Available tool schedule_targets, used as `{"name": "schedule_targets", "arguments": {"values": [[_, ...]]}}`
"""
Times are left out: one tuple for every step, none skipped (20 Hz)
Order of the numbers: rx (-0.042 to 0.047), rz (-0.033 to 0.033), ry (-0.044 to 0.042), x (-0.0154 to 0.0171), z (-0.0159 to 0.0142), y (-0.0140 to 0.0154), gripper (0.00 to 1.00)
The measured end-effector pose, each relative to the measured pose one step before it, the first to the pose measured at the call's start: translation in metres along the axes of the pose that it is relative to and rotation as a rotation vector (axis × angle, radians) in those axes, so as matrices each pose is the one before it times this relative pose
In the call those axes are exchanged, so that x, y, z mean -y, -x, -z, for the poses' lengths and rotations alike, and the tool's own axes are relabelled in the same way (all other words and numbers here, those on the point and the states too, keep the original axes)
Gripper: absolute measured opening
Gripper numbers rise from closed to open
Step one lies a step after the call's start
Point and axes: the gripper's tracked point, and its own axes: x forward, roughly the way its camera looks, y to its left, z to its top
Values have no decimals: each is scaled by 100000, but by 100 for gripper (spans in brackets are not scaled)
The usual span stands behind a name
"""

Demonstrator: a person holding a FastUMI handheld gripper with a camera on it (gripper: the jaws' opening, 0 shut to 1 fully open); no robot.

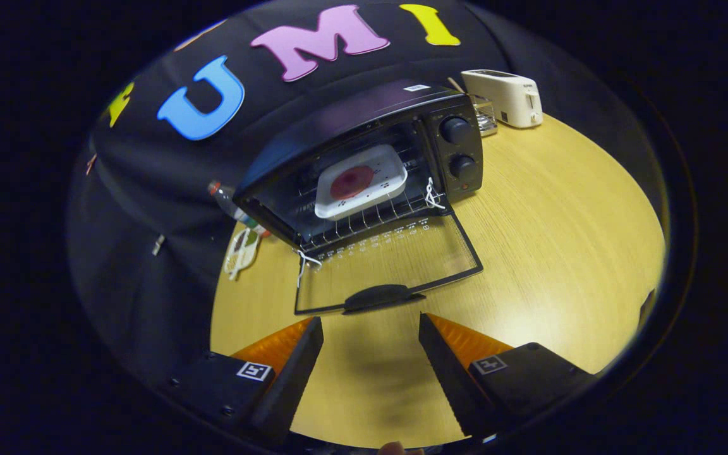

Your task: Open the toaster oven, put the food inside, and close the toaster oven door.

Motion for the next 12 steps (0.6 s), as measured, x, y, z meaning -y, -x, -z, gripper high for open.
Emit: {"name": "schedule_targets", "arguments": {"values": [[-2139,1872,3170,344,858,-705,98],[-1931,1397,2744,159,746,-919,98],[-1222,1124,2557,70,433,-899,99],[-654,1055,2263,-160,328,-855,99],[-491,1668,1714,90,241,-1027,99],[-584,1480,1080,-62,162,-843,99],[-374,1399,936,101,40,-865,99],[-242,1201,621,89,-26,-831,99],[116,946,299,-27,-142,-607,99],[393,949,135,157,-116,-409,99],[432,941,1,-277,10,89,99],[162,1107,324,173,-54,-289,99]]}}
